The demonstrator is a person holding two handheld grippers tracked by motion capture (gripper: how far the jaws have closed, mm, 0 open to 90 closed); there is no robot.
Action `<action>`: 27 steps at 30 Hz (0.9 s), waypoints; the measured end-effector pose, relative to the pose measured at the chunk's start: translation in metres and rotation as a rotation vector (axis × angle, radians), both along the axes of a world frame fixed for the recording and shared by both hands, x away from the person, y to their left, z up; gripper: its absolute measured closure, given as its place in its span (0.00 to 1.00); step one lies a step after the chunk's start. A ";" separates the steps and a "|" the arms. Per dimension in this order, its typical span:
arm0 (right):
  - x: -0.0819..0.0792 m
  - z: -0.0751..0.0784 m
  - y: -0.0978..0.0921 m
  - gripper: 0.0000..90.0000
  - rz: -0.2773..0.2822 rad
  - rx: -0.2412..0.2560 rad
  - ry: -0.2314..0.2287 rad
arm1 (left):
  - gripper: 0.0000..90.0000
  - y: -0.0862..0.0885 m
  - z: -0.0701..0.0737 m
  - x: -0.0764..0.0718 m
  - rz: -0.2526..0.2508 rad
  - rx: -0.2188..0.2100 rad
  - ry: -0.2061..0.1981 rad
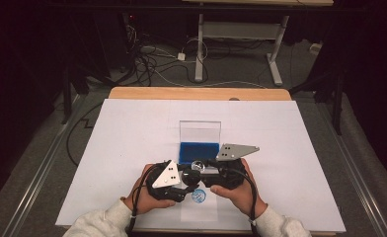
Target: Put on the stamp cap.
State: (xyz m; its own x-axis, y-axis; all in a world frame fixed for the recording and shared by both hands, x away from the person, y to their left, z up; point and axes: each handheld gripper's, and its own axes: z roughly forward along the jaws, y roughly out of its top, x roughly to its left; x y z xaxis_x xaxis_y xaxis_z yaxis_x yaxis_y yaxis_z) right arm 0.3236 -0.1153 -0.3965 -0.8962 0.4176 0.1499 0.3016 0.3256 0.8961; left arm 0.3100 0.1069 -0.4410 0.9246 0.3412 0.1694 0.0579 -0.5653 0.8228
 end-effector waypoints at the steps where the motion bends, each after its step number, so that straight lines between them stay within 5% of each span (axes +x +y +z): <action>1: 0.000 0.000 0.000 0.63 -0.001 0.000 -0.002 | 0.39 0.000 0.000 0.000 0.003 -0.001 0.000; 9: 0.000 0.000 0.000 0.63 0.001 -0.008 -0.003 | 0.29 -0.003 -0.003 0.000 -0.013 0.002 0.027; 15: 0.001 -0.002 0.000 0.63 0.009 -0.009 0.014 | 0.27 -0.001 -0.004 0.004 -0.029 -0.024 0.089; 19: 0.000 -0.003 0.001 0.63 0.019 -0.023 0.004 | 0.27 0.000 -0.005 0.006 -0.013 -0.019 0.108; 21: -0.001 -0.002 0.001 0.63 0.037 -0.013 0.005 | 0.17 -0.001 -0.009 0.011 0.030 0.012 0.141; 22: -0.002 -0.001 0.001 0.63 0.041 -0.020 -0.005 | 0.17 0.002 -0.010 0.013 0.036 -0.005 0.155; 27: -0.001 0.003 -0.005 0.63 0.020 -0.014 -0.019 | 0.20 0.005 -0.007 0.011 0.040 -0.009 0.121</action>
State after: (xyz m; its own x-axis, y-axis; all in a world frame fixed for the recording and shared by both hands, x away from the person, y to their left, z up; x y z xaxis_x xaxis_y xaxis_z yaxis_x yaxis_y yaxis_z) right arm 0.3221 -0.1202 -0.3937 -0.9069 0.4017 0.1270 0.2779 0.3440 0.8969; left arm 0.3213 0.1118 -0.4476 0.9239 0.3788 0.0536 0.1795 -0.5529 0.8137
